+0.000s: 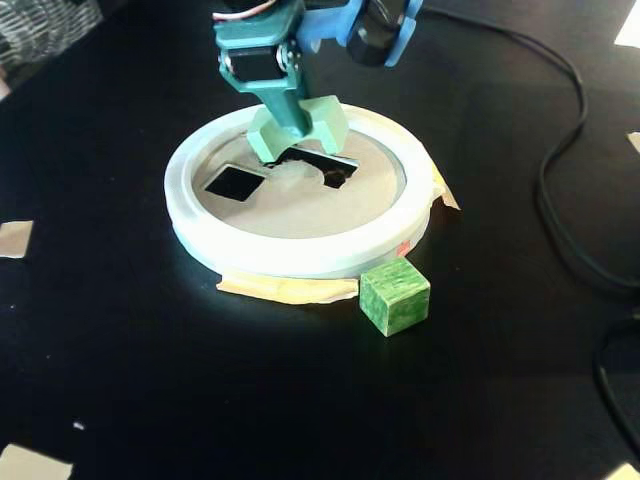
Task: Pick up the U shape block and drop it in corresponding U shaped hole
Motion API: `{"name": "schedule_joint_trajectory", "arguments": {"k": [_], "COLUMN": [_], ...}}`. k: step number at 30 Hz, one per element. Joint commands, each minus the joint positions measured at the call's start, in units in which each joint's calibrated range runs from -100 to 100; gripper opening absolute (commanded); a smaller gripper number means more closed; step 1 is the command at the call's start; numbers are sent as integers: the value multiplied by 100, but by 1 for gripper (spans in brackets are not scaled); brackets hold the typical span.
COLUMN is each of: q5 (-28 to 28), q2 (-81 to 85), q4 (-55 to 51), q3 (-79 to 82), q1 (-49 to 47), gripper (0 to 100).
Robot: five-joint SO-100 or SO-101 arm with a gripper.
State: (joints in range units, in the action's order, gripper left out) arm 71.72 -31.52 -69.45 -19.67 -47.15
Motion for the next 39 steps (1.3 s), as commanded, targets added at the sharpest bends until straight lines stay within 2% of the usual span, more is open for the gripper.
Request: {"name": "schedule_joint_trajectory", "arguments": {"k": [1,3,12,17,21,23,25,28,39], "q5": [10,10,-29,-552,-689,-635,-635,-635,-523], "q2": [22,-68,-104,-95,4,31,246,505,1302], "q4": [96,166,176,86,46,46,56,46,56], "q3": [-547,-556,-556,-556,-620,-656,-656,-656,-665], "q1": [84,84,109,496,670,570,483,271,-403], "gripper": [30,34,35,36,36,39,48,55,56]}}
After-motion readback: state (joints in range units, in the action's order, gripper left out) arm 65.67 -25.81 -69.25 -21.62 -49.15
